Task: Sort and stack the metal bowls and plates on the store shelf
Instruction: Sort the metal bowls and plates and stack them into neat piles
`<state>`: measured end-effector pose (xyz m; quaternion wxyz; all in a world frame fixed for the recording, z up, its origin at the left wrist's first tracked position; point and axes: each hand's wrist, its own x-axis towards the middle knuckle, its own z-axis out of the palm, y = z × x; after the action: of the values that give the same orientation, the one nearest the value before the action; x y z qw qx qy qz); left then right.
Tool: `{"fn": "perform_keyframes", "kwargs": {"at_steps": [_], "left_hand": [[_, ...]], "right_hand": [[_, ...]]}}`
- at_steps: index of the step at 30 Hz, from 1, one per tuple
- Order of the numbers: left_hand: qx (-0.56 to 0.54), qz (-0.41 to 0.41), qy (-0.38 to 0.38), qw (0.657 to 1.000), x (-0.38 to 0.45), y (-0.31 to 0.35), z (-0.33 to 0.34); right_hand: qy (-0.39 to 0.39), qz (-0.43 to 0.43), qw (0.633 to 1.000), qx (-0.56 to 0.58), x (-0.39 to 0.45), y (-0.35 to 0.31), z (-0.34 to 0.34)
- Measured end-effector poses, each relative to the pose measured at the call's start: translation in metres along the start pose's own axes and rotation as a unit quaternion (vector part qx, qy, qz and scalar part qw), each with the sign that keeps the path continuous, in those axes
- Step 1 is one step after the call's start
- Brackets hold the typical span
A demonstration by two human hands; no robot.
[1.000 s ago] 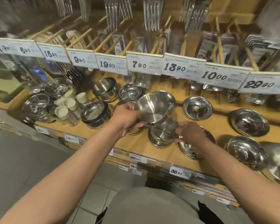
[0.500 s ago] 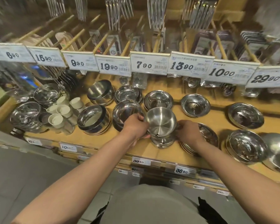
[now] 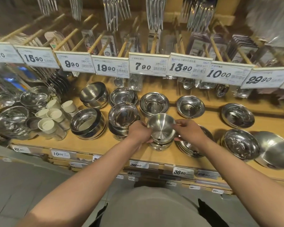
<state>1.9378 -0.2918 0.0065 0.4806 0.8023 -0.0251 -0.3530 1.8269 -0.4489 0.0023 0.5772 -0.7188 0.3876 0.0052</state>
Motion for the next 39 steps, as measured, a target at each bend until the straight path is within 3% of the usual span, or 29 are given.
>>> {"fn": "perform_keyframes", "kwargs": {"at_steps": [9, 12, 15, 39], "left_hand": [[0.086, 0.027, 0.017, 0.996, 0.005, -0.010, 0.004], [0.132, 0.043, 0.017, 0.990, 0.006, -0.010, 0.002], [0.111, 0.045, 0.014, 0.993, 0.006, -0.010, 0.001], [0.100, 0.050, 0.023, 0.993, 0.011, -0.009, 0.004]], "right_hand": [[0.074, -0.060, 0.980, -0.173, 0.001, 0.002, 0.012], [0.069, -0.065, 0.975, -0.202, 0.001, -0.002, 0.011], [0.044, -0.058, 0.973, -0.221, 0.001, -0.002, 0.011], [0.072, -0.008, 0.990, -0.123, -0.003, 0.005, 0.016]]}}
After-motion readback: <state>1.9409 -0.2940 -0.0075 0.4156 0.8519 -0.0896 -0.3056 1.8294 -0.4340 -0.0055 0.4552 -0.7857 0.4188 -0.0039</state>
